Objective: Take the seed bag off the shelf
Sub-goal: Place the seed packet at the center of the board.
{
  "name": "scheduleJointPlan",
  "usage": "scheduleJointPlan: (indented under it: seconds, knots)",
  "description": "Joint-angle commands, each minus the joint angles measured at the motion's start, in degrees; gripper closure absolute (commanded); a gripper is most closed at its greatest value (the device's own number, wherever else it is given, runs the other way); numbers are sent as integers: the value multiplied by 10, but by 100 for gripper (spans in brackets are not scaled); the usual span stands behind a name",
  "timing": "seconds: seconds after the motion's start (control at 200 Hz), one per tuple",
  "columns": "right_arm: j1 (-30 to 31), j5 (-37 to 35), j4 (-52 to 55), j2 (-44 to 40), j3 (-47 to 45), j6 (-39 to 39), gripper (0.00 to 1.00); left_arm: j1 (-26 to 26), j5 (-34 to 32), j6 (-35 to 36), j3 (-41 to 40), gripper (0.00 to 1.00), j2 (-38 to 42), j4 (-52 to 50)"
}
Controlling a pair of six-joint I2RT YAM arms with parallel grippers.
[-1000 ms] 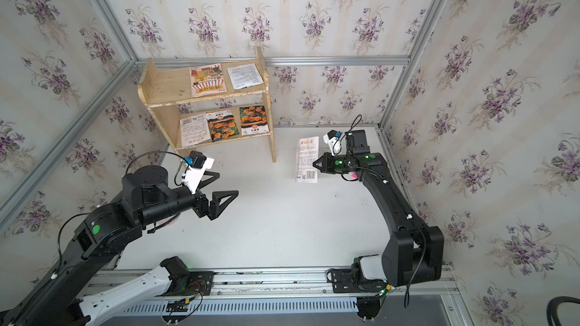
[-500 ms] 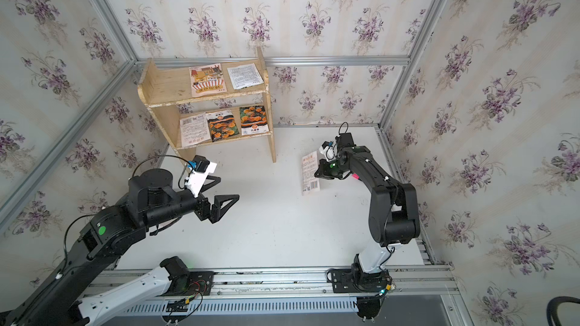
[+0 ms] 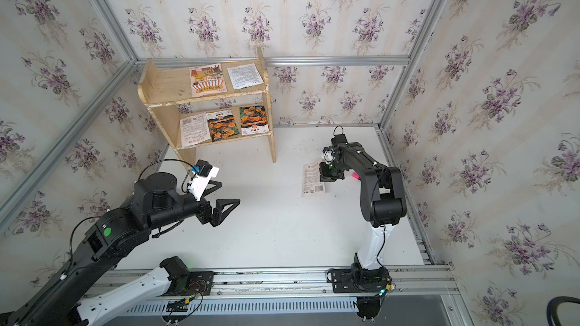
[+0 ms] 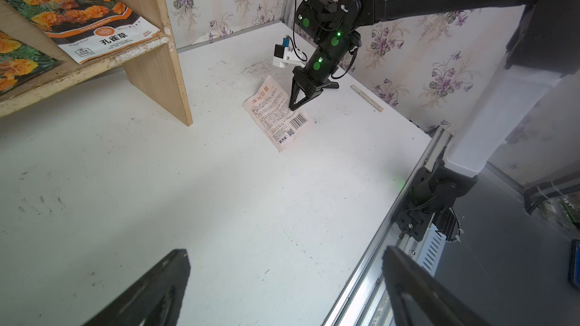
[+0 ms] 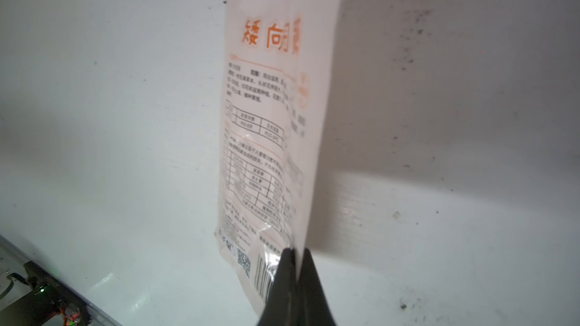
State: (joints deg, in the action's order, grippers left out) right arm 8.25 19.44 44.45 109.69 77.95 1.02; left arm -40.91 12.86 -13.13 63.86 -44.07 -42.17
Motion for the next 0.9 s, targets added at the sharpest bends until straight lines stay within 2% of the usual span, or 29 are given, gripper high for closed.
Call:
scheduleJointPlan:
  seconds: [0.0, 0.165, 0.28, 0.4, 0.485, 0.689, 0.804, 0.894]
  knots:
    - [0, -52, 15, 9, 8, -7, 100, 1, -2, -5, -7, 0, 7, 19]
    - [0, -74, 15, 18, 17, -8, 100, 0, -6, -7, -11, 0, 11, 13]
    - [0, -77, 15, 21, 19, -8, 89, 0, -10, -9, -13, 0, 13, 13]
    - [1, -96, 15, 24, 19, -4, 85, 0, -16, -12, -14, 0, 12, 12]
    - [0, -104, 12, 24, 17, -2, 72, 0, -21, -13, -13, 0, 12, 12]
    - [6, -167, 18, 10, 28, 11, 54, 0, -43, -21, -6, 0, 12, 6]
    - [21, -152, 7, -23, 23, 13, 50, 0, -61, -30, -1, 0, 9, 5]
    - [37, -101, -27, -64, 8, 19, 50, 0, -69, -35, 0, 0, 8, 10]
